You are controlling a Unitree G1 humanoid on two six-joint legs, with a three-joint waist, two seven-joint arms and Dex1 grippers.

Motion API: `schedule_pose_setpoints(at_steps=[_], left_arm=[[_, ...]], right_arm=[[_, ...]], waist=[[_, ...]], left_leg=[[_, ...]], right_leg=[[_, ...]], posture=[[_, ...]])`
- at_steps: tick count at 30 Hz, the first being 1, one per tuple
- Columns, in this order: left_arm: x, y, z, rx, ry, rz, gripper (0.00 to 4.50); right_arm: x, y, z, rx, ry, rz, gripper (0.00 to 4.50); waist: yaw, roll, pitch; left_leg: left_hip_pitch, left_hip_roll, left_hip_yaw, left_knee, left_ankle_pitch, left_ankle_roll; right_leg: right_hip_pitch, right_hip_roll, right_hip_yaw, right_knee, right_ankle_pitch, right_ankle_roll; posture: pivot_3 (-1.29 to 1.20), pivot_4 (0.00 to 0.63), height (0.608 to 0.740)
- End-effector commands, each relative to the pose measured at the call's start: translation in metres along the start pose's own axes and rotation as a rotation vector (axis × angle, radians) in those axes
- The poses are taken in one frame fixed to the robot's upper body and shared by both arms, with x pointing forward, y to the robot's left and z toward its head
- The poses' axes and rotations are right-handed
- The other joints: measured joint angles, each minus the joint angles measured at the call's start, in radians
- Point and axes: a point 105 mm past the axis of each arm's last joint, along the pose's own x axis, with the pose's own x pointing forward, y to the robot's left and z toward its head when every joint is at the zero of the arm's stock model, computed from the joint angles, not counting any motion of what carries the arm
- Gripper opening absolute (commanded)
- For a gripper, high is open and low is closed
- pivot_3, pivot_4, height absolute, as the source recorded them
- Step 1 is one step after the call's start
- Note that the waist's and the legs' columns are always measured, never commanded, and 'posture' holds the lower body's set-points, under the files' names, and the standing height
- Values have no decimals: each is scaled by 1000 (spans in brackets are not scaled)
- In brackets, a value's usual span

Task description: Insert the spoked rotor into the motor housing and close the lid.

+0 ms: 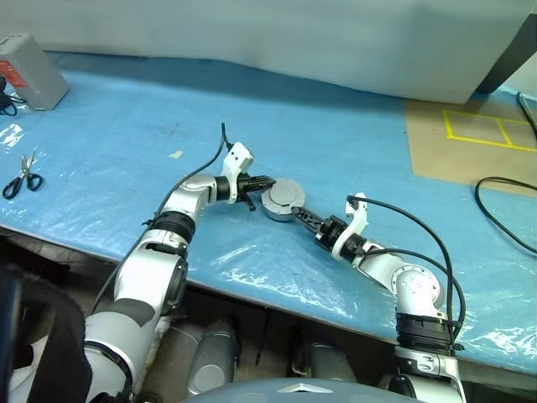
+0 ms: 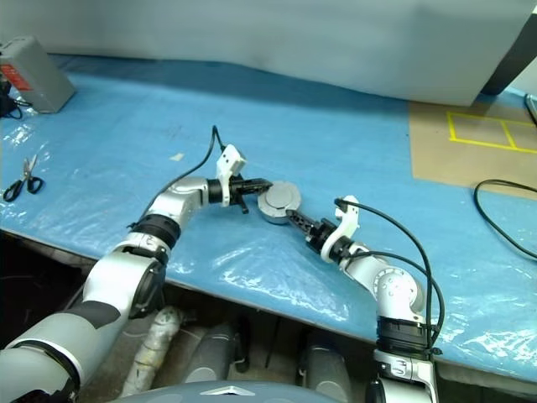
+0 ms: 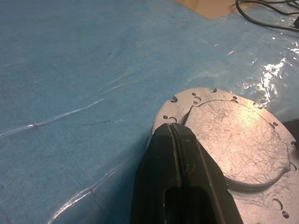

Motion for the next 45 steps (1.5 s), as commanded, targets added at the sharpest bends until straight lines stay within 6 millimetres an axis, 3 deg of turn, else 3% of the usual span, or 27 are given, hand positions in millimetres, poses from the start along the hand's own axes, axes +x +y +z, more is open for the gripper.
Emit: schedule_pose_setpoints(at_steps=[1,9,18,25,31,35,37,41,43,45], left_arm=[[4,-9,-16,-8,55,-32,0],[6,-9,-16,-10,48,-18,0],[6,-8,-16,-9,47,-15,0],[4,-8,-13,-9,39,-27,0],[1,-9,0,-19,-1,-52,0],[-2,-10,17,2,-51,-77,0],[-12,-8,48,-14,-148,-96,0],[-53,0,106,-90,-323,-143,0],[-71,2,121,-116,-361,-152,0],[-96,13,122,-174,-380,-111,0]], right_arm=[[-1,11,5,4,-29,54,2843],[15,21,12,70,-65,114,2843],[30,6,0,133,-39,52,2843],[26,6,-1,134,-48,64,1313],[29,12,-5,122,-35,85,1250],[30,12,-6,137,-34,86,1250],[30,9,-6,150,-33,78,1250],[29,3,-4,202,-43,64,1250],[29,2,-3,219,-48,62,1250],[28,2,-1,232,-55,69,1250]], waist=[[0,0,0],[-1,0,0],[-5,0,0],[0,0,0],[-1,0,0],[-3,0,0],[-5,0,0],[-13,-2,1],[-22,-2,1],[-25,-1,1]], left_leg=[[0,0,0,0,0,0],[0,0,0,0,0,0],[4,0,0,0,0,-1],[7,0,0,-1,-2,-4],[7,0,0,-2,-2,-4],[7,0,0,-3,-1,-4],[4,0,0,-4,-1,-4],[-1,0,0,-4,1,-2],[0,0,0,-5,2,-3],[2,0,1,-7,1,-7]], right_leg=[[0,0,0,0,0,0],[0,0,0,0,0,0],[3,0,0,0,0,0],[6,0,0,0,0,0],[6,0,0,-1,0,0],[4,0,0,-2,0,0],[2,0,0,-2,0,0],[-3,0,0,0,0,-1],[-4,0,0,0,0,-2],[-4,0,0,0,-1,-4]], posture=[[0,150,740],[0,150,740],[0,150,740],[0,150,740],[0,150,740],[0,150,740],[0,150,740],[0,150,740],[0,150,740],[0,150,740]])
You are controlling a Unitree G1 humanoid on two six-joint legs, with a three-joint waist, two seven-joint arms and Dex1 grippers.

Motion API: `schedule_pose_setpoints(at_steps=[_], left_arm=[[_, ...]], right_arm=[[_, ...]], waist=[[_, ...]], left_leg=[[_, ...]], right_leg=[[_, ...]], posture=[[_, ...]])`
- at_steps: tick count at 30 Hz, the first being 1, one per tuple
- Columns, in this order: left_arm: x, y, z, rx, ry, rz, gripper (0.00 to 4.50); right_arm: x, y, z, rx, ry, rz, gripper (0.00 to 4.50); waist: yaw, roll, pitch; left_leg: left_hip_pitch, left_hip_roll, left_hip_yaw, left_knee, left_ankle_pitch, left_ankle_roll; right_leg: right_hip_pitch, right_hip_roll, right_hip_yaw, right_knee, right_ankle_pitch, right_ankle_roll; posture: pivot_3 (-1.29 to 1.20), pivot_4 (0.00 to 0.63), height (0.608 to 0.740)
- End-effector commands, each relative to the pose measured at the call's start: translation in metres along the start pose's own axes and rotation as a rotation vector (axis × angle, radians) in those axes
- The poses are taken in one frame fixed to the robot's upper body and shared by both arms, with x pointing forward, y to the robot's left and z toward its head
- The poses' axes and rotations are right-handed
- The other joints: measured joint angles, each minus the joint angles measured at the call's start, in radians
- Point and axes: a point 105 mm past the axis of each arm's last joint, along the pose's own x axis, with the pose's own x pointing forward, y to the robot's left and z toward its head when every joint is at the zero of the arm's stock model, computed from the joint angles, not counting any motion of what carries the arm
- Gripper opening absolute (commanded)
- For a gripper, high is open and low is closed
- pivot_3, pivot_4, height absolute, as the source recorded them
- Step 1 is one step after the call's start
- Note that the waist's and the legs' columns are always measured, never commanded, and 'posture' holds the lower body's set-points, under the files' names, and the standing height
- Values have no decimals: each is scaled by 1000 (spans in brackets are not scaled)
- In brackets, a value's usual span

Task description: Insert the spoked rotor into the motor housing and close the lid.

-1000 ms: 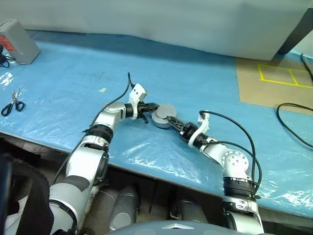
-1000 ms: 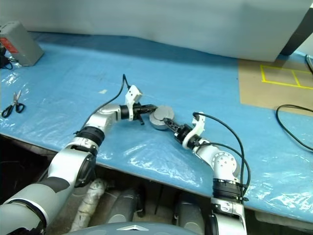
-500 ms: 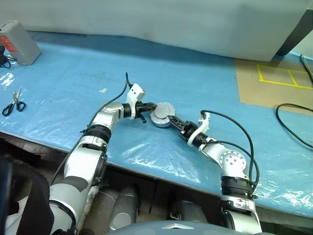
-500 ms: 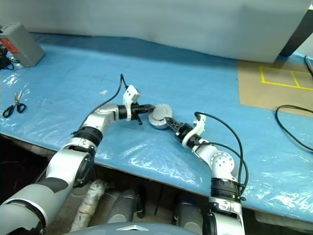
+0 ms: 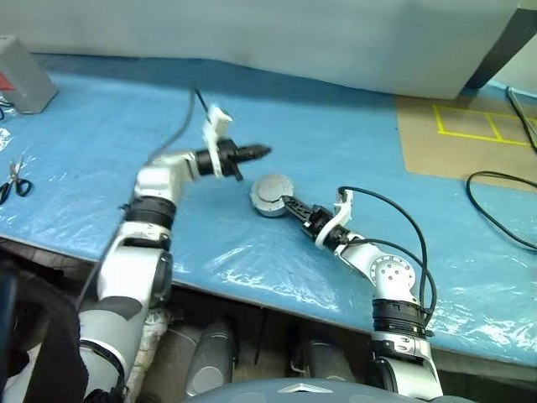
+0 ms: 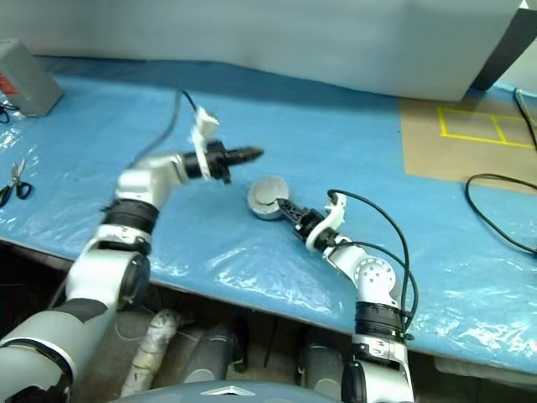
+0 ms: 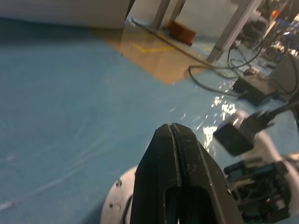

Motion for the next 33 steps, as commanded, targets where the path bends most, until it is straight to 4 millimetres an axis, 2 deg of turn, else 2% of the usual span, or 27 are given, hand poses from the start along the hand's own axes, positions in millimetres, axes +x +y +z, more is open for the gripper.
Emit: schedule_pose_setpoints(at_steps=[1,3,5,7,10,14,17,21,27,33], left_arm=[[-37,6,25,-69,-79,47,0],[-60,17,9,-138,-50,132,0],[-78,19,-11,-221,-25,175,0],[-87,12,-20,-288,-37,167,0],[-91,7,-35,-348,-50,190,550],[-85,-3,-48,-416,-64,165,1893],[-88,-1,-39,-498,-180,157,3008],[-88,-9,-36,-556,-228,116,4418],[-74,-26,-58,-599,-144,49,4467],[-59,-24,-74,-583,-72,59,4467]], right_arm=[[-3,-4,1,39,-6,-8,1250],[-5,7,6,58,-23,52,1250],[-8,23,13,80,-38,132,1250],[-10,40,16,56,-32,196,1250],[-10,68,21,-1,-18,284,1250],[-10,89,27,-38,0,350,1250],[-8,100,30,-55,13,378,1250],[-8,105,33,-62,18,389,1250],[-9,107,32,-73,34,394,1250],[-9,110,32,-73,42,405,1250]], waist=[[-2,2,0],[-2,2,0],[-2,2,0],[1,2,1],[12,-1,5],[16,-1,5],[17,-1,5],[16,0,5],[17,-1,5],[17,-1,5]], left_leg=[[1,0,0,-1,0,-2],[2,0,0,-3,1,-3],[2,0,0,-3,1,-2],[-2,0,0,-3,2,0],[-12,0,0,1,3,0],[-14,1,0,3,2,2],[-11,1,0,3,2,1],[-10,1,0,3,3,0],[-11,1,0,3,3,0],[-11,1,0,4,3,0]], right_leg=[[1,0,0,-1,-1,-1],[2,0,0,-2,-1,-1],[1,0,0,-2,-1,-1],[-2,0,0,-2,-1,-1],[-12,0,-1,2,0,-1],[-13,0,-3,3,0,-1],[-9,0,-3,2,0,-1],[-9,0,-3,2,0,-1],[-9,0,-3,2,0,0],[-9,0,-3,2,0,0]], posture=[[0,150,740],[0,150,740],[0,150,740],[0,150,740],[0,150,740],[0,150,740],[0,150,740],[0,150,740],[0,150,740],[0,150,740]])
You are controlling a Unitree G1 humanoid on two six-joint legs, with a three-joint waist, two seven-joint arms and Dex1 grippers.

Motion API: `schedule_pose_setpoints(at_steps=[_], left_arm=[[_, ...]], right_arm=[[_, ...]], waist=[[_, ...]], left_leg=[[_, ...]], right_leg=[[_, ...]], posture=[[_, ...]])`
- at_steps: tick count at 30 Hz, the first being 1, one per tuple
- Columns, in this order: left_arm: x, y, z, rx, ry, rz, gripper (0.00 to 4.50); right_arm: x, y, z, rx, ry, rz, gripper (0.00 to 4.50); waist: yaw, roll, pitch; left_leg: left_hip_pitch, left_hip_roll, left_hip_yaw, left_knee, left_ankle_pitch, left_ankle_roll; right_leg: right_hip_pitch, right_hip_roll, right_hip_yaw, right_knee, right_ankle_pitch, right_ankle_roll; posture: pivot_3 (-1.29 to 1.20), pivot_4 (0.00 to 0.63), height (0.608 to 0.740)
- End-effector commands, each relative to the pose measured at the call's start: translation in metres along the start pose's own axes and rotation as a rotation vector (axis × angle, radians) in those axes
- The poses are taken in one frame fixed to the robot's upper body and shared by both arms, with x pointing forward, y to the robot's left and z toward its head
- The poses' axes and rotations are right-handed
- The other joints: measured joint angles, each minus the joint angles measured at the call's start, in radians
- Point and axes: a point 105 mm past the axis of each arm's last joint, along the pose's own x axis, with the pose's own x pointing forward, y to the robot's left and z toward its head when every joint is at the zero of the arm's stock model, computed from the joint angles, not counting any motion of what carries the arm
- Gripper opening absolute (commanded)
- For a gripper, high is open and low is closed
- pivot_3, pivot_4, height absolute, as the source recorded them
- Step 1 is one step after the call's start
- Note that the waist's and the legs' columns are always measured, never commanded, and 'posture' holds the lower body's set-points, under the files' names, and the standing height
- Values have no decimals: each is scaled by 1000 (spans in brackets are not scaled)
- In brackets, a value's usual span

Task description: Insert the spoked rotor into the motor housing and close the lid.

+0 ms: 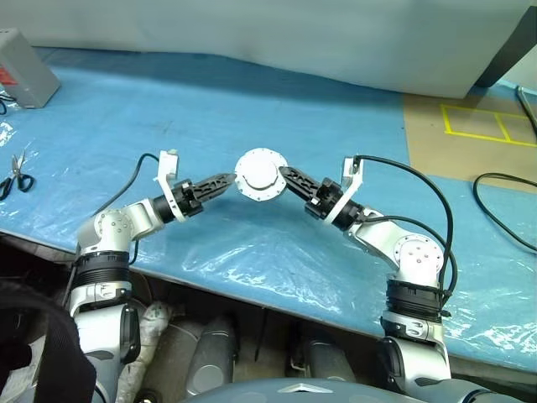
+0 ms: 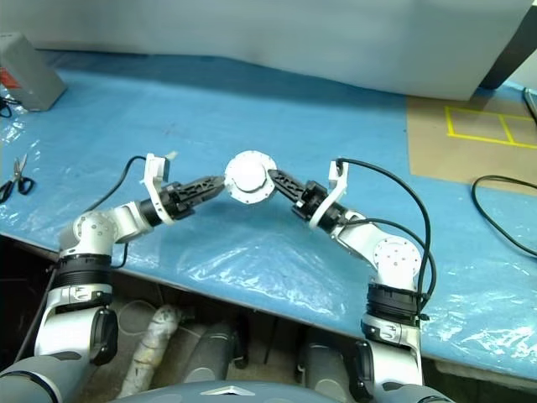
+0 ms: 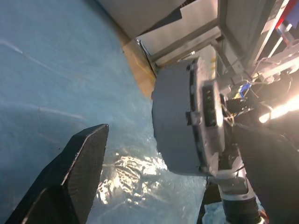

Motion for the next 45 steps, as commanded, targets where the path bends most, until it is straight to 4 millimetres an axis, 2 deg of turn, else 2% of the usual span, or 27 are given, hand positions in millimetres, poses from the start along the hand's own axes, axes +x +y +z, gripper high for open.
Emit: schedule_pose_setpoints(at_steps=[1,5,12,18,22,29,33,36,39,41,45], left_arm=[[10,-7,5,47,4,-36,4467],[23,-11,12,18,-26,-91,4467],[51,-24,3,-43,-4,-209,4467],[48,-30,11,-62,-39,-237,4467],[45,-27,14,-74,-56,-218,4467],[60,-30,-9,-85,23,-232,4467],[58,-25,-14,-88,42,-207,4467],[55,-19,-13,-96,34,-177,3853],[52,-17,-12,-101,27,-168,2934],[51,-15,-14,-98,37,-153,2729],[50,-12,-14,-106,34,-140,2703]], right_arm=[[5,30,9,-32,-16,132,1250],[5,30,8,-31,-9,134,1250],[6,30,6,-31,4,132,1250],[4,28,6,-33,2,115,1250],[4,26,8,-33,-4,106,1250],[6,24,8,-30,2,98,1250],[6,24,9,-26,1,96,1250],[6,24,9,-23,-1,96,1250],[6,23,9,-17,-5,91,1250],[6,21,9,-9,-11,81,1250],[7,18,11,-4,-21,61,1250]], waist=[[0,0,0],[0,0,0],[0,0,0],[-3,0,0],[0,0,0],[4,0,0],[4,0,0],[2,0,0],[2,0,0],[2,0,0],[3,0,0]], left_leg=[[0,0,0,1,0,0],[0,0,0,3,0,0],[0,0,0,4,0,1],[0,1,0,5,0,1],[0,1,0,6,-1,1],[-2,1,0,11,-2,3],[-2,2,0,13,-2,3],[-2,2,0,14,-2,3],[-2,2,0,14,-2,3],[-2,2,0,14,-2,3],[-2,2,0,14,-2,3]], right_leg=[[0,0,0,0,0,0],[1,0,0,1,0,1],[2,0,0,1,1,1],[1,0,0,1,1,1],[2,0,-1,2,1,1],[3,0,-1,2,1,1],[3,0,-1,3,1,2],[3,0,-1,4,1,2],[3,0,-1,4,1,2],[3,0,-1,4,1,2],[3,0,-1,4,1,2]], posture=[[0,150,740],[0,150,740],[0,150,740],[0,150,740],[0,150,740],[0,150,740],[0,150,740],[0,150,740],[0,150,740],[0,150,740],[0,150,740]])
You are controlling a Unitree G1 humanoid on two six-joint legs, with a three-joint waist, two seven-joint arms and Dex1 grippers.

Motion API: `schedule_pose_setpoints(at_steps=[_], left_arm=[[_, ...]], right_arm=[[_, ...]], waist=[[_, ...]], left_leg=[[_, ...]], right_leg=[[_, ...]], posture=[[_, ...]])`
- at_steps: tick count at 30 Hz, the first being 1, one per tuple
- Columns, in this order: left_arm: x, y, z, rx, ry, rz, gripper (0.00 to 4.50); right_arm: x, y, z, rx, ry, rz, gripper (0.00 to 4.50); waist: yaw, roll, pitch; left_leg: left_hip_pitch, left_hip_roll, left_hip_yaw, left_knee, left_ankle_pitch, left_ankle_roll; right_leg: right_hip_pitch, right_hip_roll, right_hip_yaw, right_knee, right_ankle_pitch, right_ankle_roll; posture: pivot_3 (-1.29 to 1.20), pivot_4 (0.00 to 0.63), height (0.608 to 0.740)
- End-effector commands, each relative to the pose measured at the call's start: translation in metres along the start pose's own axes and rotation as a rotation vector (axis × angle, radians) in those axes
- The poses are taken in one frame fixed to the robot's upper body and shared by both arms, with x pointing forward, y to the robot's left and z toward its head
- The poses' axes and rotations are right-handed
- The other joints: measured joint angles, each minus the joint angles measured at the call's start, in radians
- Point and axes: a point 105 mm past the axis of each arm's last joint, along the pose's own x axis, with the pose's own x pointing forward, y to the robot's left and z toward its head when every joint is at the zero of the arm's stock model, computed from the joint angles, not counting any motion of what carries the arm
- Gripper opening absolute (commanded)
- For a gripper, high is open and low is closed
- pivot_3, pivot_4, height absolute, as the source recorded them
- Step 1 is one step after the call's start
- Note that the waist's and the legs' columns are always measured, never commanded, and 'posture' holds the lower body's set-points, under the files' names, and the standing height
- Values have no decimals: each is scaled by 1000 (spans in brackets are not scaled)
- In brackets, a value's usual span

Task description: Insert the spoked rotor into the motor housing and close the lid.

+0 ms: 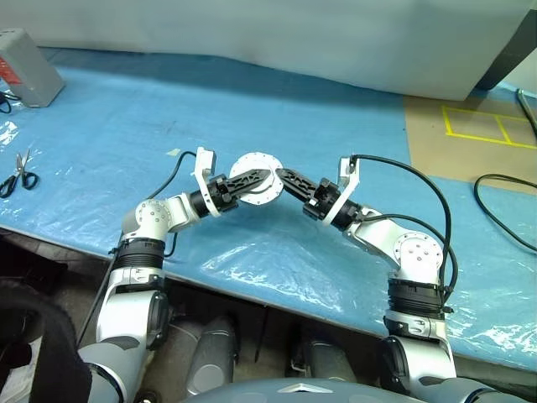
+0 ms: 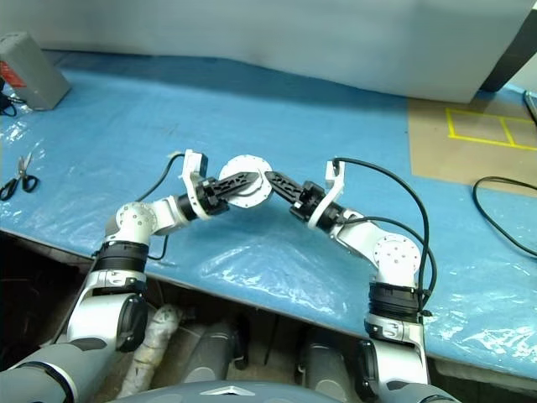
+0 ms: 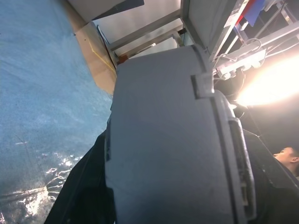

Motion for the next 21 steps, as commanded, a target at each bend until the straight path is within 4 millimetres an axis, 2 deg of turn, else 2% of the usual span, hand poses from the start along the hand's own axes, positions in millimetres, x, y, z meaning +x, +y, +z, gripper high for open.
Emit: schedule_pose_setpoints(at_steps=[1,5,10,14,18,21], left_arm=[[-2,0,0,29,15,22,2703],[0,-3,2,23,10,4,2699],[0,-6,11,33,-19,1,2699],[1,-8,16,36,-37,-7,2698],[2,-5,26,34,-81,6,2698],[2,-6,34,52,-103,11,2698]], right_arm=[[4,18,14,-29,-55,58,1250],[6,6,21,-24,-108,-32,1250],[8,7,22,-72,-111,-41,1250],[10,5,20,-37,-104,-35,2441],[10,8,15,-21,-61,-9,3835],[10,7,15,-9,-65,-9,3835]], waist=[[0,0,0],[-1,0,0],[-2,0,0],[-1,0,0],[-1,0,0],[-1,0,0]], left_leg=[[0,0,0,0,0,0],[0,0,0,0,0,0],[0,0,0,0,0,0],[0,0,0,0,0,0],[0,0,0,0,0,0],[0,0,0,0,0,0]], right_leg=[[0,0,0,0,0,0],[0,0,0,0,0,0],[0,0,0,0,0,0],[0,0,0,0,0,0],[0,0,0,0,0,0],[0,0,0,0,0,0]], posture=[[0,150,740],[0,150,740],[0,150,740],[0,150,740],[0,150,740],[0,150,740]])
